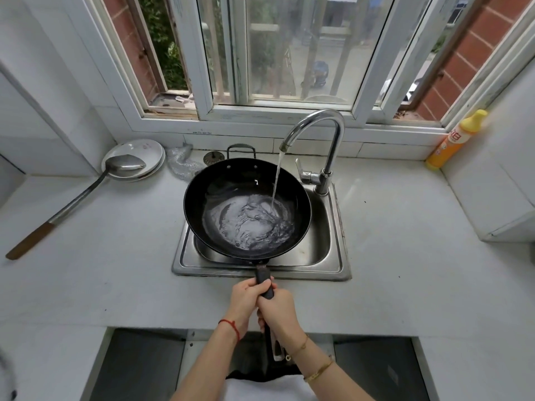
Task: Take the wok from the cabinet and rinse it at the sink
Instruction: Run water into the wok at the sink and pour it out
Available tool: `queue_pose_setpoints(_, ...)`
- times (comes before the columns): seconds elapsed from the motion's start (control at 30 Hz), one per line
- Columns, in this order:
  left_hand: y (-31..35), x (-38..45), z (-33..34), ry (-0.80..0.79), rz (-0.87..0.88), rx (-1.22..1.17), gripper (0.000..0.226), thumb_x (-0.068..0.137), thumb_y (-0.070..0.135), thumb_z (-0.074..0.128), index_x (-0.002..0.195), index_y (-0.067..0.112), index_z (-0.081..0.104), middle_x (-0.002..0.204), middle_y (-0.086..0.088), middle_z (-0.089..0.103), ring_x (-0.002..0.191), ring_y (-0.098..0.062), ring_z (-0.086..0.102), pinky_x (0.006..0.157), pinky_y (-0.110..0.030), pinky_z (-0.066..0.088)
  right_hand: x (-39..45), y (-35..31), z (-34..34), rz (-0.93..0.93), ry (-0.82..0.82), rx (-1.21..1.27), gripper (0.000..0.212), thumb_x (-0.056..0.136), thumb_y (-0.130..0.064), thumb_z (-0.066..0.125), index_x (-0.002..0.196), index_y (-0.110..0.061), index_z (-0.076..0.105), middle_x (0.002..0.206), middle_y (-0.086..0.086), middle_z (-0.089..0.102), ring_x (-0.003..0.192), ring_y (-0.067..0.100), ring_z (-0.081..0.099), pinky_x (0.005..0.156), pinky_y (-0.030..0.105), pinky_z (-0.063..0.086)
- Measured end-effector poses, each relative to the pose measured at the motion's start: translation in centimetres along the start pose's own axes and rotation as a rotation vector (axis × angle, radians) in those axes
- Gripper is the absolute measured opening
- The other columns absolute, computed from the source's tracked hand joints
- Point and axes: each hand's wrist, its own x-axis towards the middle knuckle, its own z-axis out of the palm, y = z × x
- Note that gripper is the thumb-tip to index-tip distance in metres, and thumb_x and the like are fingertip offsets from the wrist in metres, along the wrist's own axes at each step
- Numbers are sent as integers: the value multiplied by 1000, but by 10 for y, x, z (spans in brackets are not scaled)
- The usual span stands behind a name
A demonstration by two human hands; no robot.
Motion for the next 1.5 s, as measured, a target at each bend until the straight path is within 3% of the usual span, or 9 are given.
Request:
queue_pose_setpoints(0.13, 1, -1, 1, -113, -78, -104, 16, 93, 8, 57, 96, 2, 71, 80, -9, 68, 55, -20, 57, 35, -22, 41, -3, 0, 0, -30, 57, -88, 23, 86, -8, 54, 64, -4, 60, 43, 6, 53, 28, 15, 50, 33, 23, 41)
queue_pose_setpoints(0.2, -1, 0, 4, -165, -121, -189, 16, 94, 4, 53, 101, 1, 67, 80, -6, 68, 62, -16, 63, 46, -23, 50, -5, 4, -4, -62, 68, -135, 18, 87, -9, 54, 72, -2, 63, 47, 7, 56, 27, 14, 51, 32, 22, 40)
queue_pose_setpoints(0.43, -8, 10, 10, -171, -143, -194, 18, 94, -4, 50, 106, -3, 64, 82, -11, 66, 77, -22, 62, 72, -28, 51, 0, 12, -18, -154, 55, -234, 13, 88, -10, 53, 93, -6, 63, 54, 5, 59, 31, 10, 53, 34, 23, 42)
queue_pose_setpoints(0.6, -11, 16, 5, -140, -122, -66, 20, 93, -3, 55, 110, -8, 64, 83, -11, 69, 72, -18, 66, 58, -23, 55, 4, 15, -11, -102, 31, -121, 9, 88, -7, 54, 86, -13, 61, 49, 5, 57, 29, 14, 51, 32, 24, 42)
queue_pose_setpoints(0.8, -13, 18, -5, -162, -140, -22, 16, 93, 0, 54, 103, -7, 65, 92, -13, 65, 77, -21, 63, 57, -24, 53, 8, 26, 2, -59, 72, -82, 14, 90, -13, 53, 79, -15, 61, 42, 1, 55, 30, 17, 53, 32, 25, 42)
queue_pose_setpoints(1.0, -9, 19, -11, -190, -158, 33, 20, 95, 2, 53, 111, -7, 61, 87, -14, 61, 62, -23, 56, 34, -23, 42, 12, 32, 11, -1, 58, -31, 16, 89, -13, 52, 75, -14, 60, 39, -1, 54, 30, 17, 51, 33, 23, 40)
queue_pose_setpoints(1.27, -18, 28, -19, -179, -171, 39, 20, 93, 0, 56, 109, -5, 66, 93, -14, 66, 83, -23, 62, 69, -28, 51, 13, 34, 16, 20, 21, -19, 10, 93, -12, 52, 89, -15, 61, 45, 0, 57, 32, 17, 52, 34, 24, 42)
queue_pose_setpoints(1.4, -19, 30, -23, -176, -176, 70, 22, 93, 1, 55, 112, -3, 66, 94, -12, 69, 83, -21, 65, 63, -24, 53, 14, 31, 14, 51, -52, -53, 6, 93, -13, 53, 91, -14, 58, 49, 2, 58, 33, 15, 55, 36, 26, 47)
queue_pose_setpoints(1.5, -17, 32, -23, -174, -195, 85, 20, 93, 0, 56, 109, -5, 68, 96, -9, 70, 85, -22, 66, 61, -22, 52, 18, 31, 6, 23, -141, -177, 8, 91, -17, 53, 93, -12, 58, 57, 4, 64, 45, 20, 64, 50, 35, 58)
